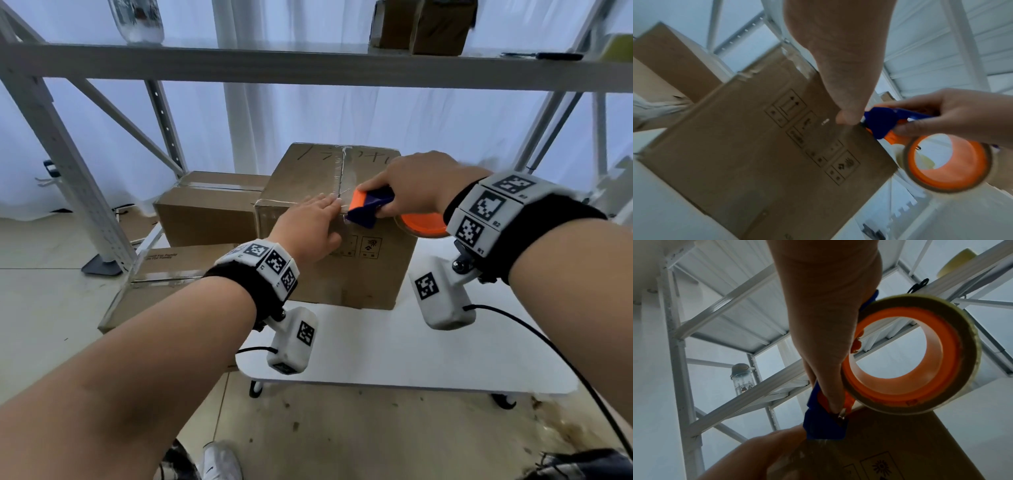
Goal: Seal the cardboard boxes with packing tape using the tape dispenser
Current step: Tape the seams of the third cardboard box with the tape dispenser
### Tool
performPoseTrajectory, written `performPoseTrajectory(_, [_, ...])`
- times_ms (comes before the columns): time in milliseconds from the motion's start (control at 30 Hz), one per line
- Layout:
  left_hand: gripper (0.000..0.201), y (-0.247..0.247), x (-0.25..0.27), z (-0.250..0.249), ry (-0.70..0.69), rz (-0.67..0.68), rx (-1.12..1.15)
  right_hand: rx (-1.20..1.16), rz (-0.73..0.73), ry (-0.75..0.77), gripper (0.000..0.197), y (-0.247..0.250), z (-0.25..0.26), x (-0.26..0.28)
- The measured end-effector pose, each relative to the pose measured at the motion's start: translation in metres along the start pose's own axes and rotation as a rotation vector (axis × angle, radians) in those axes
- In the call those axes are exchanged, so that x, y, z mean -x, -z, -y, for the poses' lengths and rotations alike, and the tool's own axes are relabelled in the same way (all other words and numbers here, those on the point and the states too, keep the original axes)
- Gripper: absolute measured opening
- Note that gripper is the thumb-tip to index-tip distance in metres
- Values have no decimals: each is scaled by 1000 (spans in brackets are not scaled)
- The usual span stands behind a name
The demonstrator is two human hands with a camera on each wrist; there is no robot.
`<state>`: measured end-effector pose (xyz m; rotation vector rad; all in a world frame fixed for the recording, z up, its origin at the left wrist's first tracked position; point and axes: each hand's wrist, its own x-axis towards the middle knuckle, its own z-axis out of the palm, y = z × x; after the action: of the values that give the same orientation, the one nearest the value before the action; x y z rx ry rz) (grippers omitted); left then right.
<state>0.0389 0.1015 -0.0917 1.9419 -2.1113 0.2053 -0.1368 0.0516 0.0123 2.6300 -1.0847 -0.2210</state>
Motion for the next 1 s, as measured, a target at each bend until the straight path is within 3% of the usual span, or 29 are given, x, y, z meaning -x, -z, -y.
performPoseTrajectory(200, [62,1,3,7,-34,-9,7,-29,-12,-9,49,-2,-1,1])
performPoseTrajectory(467, [53,11,16,38,65,-59,-8,-93,-24,3,33,7,26,-20])
performPoseTrajectory(667, [60,10,3,23,-13,33,-2,-93,-32,-5,30,3,28,-26])
performPoseTrajectory(1000, [61,2,1,26,-10,8,53,-89,-28,65,36,9,19,-12])
